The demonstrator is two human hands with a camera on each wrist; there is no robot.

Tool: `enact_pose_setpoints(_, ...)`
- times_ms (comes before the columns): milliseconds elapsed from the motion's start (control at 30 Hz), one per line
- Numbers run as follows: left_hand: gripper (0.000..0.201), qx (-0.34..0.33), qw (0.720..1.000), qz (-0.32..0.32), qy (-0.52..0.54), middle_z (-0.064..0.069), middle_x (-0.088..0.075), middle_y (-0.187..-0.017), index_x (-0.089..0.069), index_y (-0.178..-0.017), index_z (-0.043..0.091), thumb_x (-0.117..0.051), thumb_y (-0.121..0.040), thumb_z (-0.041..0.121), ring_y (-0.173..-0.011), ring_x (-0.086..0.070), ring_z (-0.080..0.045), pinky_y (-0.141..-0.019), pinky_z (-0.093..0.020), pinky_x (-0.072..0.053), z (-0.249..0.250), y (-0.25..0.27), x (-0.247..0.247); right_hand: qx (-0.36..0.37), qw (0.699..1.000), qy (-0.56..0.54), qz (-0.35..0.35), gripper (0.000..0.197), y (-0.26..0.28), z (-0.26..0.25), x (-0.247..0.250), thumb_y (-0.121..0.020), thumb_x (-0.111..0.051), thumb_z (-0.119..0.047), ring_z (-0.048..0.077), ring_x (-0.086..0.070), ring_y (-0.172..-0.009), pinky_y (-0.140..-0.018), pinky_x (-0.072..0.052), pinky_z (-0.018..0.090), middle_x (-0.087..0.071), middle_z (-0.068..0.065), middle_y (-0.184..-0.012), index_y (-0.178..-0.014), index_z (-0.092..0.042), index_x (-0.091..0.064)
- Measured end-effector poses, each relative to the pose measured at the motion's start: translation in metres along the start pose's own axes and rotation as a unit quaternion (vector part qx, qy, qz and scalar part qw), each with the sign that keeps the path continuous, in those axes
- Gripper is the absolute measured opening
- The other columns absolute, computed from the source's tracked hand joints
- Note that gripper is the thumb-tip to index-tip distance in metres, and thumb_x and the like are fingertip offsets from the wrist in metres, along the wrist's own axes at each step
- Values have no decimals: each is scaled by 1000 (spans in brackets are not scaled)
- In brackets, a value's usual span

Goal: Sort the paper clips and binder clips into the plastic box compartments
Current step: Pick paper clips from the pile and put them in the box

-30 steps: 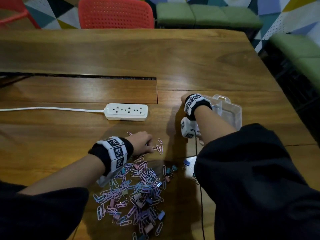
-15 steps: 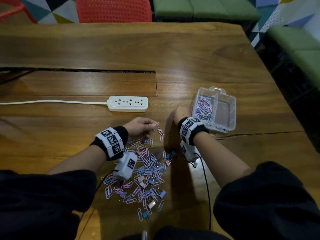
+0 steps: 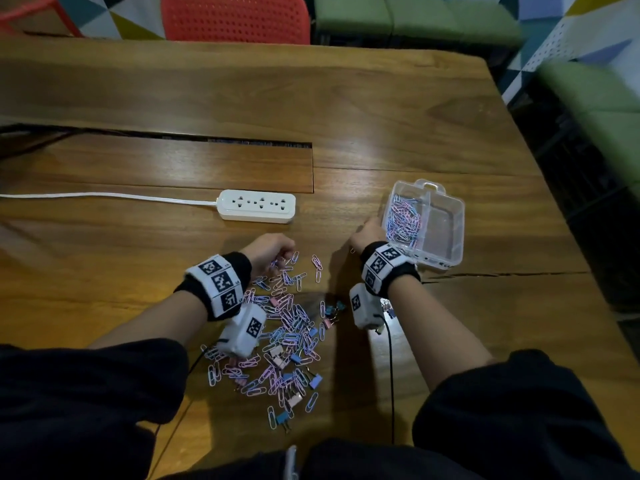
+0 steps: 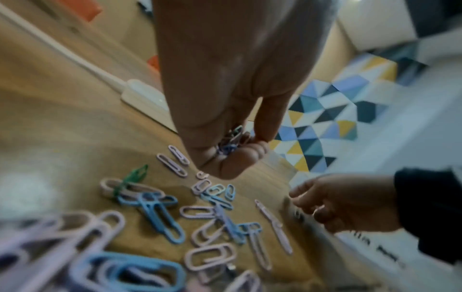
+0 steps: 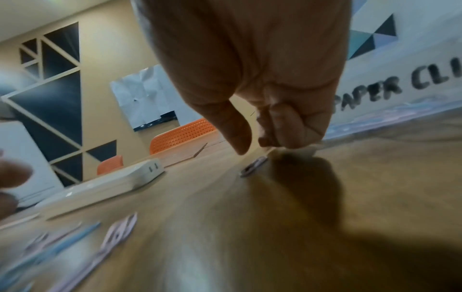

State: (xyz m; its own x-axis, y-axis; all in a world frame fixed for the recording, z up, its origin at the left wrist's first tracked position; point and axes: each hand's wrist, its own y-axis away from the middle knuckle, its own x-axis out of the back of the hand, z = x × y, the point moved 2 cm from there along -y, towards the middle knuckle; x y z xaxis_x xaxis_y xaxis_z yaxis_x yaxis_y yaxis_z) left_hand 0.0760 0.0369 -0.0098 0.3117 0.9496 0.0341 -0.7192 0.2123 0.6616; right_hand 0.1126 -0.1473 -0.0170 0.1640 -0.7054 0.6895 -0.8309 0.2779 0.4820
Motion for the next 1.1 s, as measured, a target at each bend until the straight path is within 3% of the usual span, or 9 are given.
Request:
enact_pose_setpoints(133,15,-36,974,33,-219,-1,-52,-82,-50,-100,11,-39,-97,20,-58,-41,-11,-51,-22,-36,-7,1,-2,51,996,69,-38,37,20,13,-6,-90,-41,2,30,-50,-115,-79,-36,26,-50,16,-126,-126,-5,-42)
enact_pose_setpoints(233,33,-64,928,38,-364,-9,-56,-120,-48,-110,13,-62,-84,28,-99,-57,-23,-80,-30,-45,-15,0,-3,66,997,48,-11,32,28,29,-8,-90,-44,-2,30,-52,-113,-86,-40,29,-52,16,-122,-121,-6,-44)
enact_pose_setpoints(300,51,-64,897,47,-434,-6,-53,-127,-45,-118,18,-70,-77,34,-110,-54,-24,-90,-34,-45,-20,-2,-4,57,998,21,12,31,25,35,-8,-89,-52,-9,30,-53,-112,-91,-42,33,-55,16,-120,-119,-6,-44)
enact_pose_setpoints(467,24,-90,851,63,-514,-4,-58,-115,-51,-100,17,-58,-86,36,-101,-57,-22,-83,-34,-47,-20,-4,-15,34,999,11,28,31,20,26,-5,-92,-51,-19,20,-49,-87,-69,-36,26,-55,15,-115,-117,-1,-45)
enact_pose_setpoints(533,20,-83,840,59,-533,-6,-58,-105,-49,-88,16,-52,-91,35,-92,-57,-23,-76,-33,-47,-20,-2,-21,22,998,38,34,31,17,22,-6,-92,-51,-19,22,-52,-87,-70,-40,30,-57,16,-113,-116,-1,-46)
enact_pose_setpoints(733,22,-77,891,53,-444,-1,-49,-78,-48,-82,14,-48,-93,33,-65,-47,-16,-60,-28,-40,-23,5,-22,49,990,135,-17,31,16,14,-17,-88,-55,-12,29,-57,-110,-92,-47,32,-58,19,-120,-115,5,-55)
enact_pose_setpoints(900,48,-95,853,94,-505,2,-52,-107,-47,-112,17,-61,-80,50,-93,-56,-17,-74,-28,-43,-20,6,-23,138,984,107,-41,21,37,21,-22,-87,-48,1,26,-56,-102,-76,-40,22,-61,12,-107,-106,-1,-57)
enact_pose_setpoints(1000,29,-104,843,98,-518,-2,-58,-113,-52,-99,17,-58,-84,42,-100,-57,-20,-80,-31,-44,-24,-4,-31,136,989,-13,-64,25,40,23,-25,-88,-46,2,19,-53,-87,-70,-41,19,-57,3,-91,-112,-2,-51)
enact_pose_setpoints(1100,20,-89,852,82,-509,-6,-61,-104,-56,-93,14,-50,-91,33,-97,-59,-23,-79,-33,-46,-22,-4,-36,41,954,-272,-121,23,42,18,-21,-88,-36,7,12,-45,-61,-56,-36,20,-49,3,-73,-83,-2,-57)
